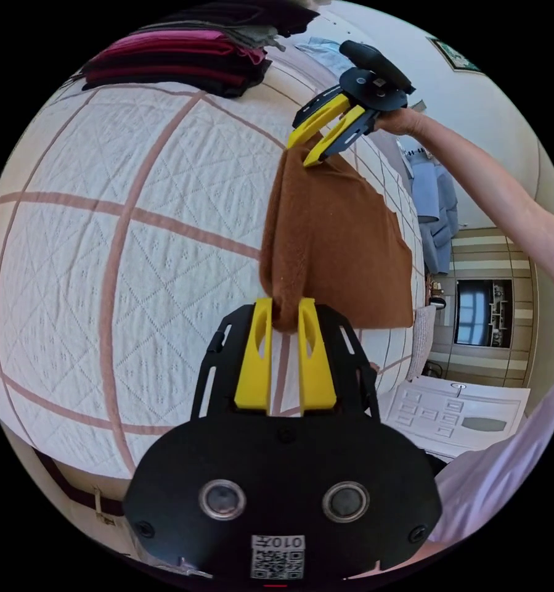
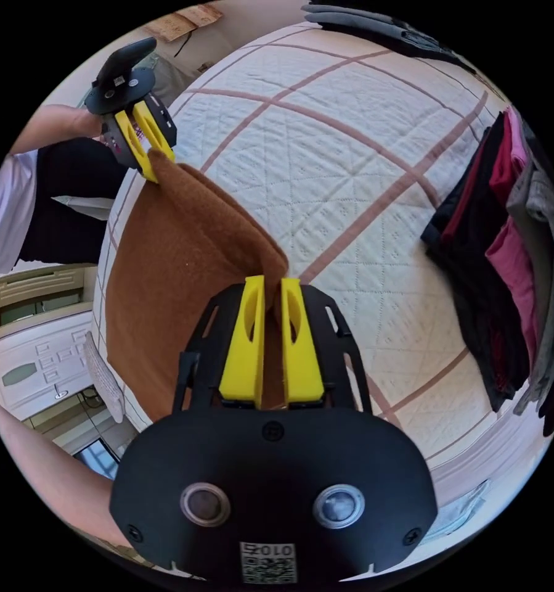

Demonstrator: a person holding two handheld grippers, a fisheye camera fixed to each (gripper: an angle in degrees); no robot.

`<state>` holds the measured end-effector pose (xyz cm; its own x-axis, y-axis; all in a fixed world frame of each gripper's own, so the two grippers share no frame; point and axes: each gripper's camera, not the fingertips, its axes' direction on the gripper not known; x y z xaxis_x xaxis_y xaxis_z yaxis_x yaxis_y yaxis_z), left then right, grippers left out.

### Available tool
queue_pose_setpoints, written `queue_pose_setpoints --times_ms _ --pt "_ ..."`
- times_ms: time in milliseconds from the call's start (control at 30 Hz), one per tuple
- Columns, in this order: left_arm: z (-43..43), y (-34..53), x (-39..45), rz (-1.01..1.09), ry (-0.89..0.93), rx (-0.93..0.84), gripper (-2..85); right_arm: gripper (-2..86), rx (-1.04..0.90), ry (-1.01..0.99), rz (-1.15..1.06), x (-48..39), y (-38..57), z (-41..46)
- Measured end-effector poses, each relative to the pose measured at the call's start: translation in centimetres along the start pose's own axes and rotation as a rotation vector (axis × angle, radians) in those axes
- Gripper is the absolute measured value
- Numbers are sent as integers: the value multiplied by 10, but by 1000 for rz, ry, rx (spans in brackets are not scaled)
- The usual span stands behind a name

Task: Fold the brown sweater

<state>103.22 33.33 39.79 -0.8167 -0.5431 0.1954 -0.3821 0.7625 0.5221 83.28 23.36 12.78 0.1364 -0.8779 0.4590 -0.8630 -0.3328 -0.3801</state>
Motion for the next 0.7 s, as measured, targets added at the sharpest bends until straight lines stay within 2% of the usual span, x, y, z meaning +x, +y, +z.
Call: queue_pose_setpoints --times_ms 233,433,567,700 --pt "-49 18 90 121 -113 62 52 46 32 118 -47 -32 34 -29" --pt "-96 18 263 481 -212 91 51 46 111 283 53 -108 132 -53" --pt "-69 13 392 713 -252 40 53 46 187 286 237 -162 224 -25" --pt "-20 14 474 833 -276 -24 54 47 208 248 391 -201 282 43"
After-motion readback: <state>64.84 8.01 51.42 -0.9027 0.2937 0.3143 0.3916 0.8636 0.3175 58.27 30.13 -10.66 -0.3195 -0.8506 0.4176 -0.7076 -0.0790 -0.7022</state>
